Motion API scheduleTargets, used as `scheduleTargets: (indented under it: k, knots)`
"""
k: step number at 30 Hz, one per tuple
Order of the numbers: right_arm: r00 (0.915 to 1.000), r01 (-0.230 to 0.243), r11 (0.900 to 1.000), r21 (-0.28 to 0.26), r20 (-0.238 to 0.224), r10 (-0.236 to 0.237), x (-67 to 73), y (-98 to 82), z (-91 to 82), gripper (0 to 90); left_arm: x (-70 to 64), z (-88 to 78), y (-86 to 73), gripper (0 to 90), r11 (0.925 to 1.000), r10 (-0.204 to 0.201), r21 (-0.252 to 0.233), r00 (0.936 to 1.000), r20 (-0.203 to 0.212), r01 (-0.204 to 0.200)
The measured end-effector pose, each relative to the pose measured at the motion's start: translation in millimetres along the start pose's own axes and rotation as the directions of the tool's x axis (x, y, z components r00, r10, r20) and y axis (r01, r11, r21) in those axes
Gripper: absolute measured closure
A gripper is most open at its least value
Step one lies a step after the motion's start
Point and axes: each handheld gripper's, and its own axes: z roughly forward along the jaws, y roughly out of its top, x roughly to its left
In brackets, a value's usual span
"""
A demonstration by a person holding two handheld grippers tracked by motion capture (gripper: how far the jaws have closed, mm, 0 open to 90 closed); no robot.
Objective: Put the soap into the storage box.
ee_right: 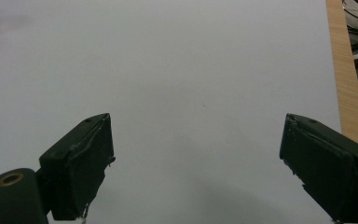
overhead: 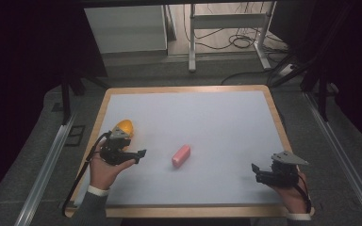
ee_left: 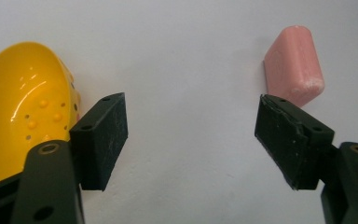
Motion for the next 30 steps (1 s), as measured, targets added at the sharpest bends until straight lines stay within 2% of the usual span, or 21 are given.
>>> scheduleTargets:
  k: [3,5,11,20,30]
  knots:
    - [1.0,0.001,1.0,0.004,-0.001,-0.001,-0.1,-0.5,0.7,9.6,-5.3,2.7,2.8,26.9,0.9998,0.018,0.006,0.9998,0.009,-0.018]
    - [1.0,0.004,1.0,0.005,-0.001,-0.004,-0.1,-0.7,0.6,9.6,-6.3,5.0,4.4,26.8,0.9999,0.012,0.006,0.9997,0.022,-0.012]
    - [1.0,0.004,1.0,0.005,-0.002,-0.004,-0.2,-0.2,0.5,9.6,-11.5,6.1,11.8,26.7,0.9993,0.035,0.014,0.9992,0.022,-0.035]
    - [0.9999,0.011,1.0,0.003,-0.004,-0.011,-0.3,0.1,1.6,9.6,-21.5,7.5,21.0,25.6,0.9992,0.038,0.008,0.9985,0.038,-0.039]
    - [0.9999,0.014,1.0,0.002,-0.003,-0.014,-0.5,0.2,1.9,9.6,-29.7,15.5,31.2,25.6,0.9978,0.059,0.028,0.9969,0.051,-0.061]
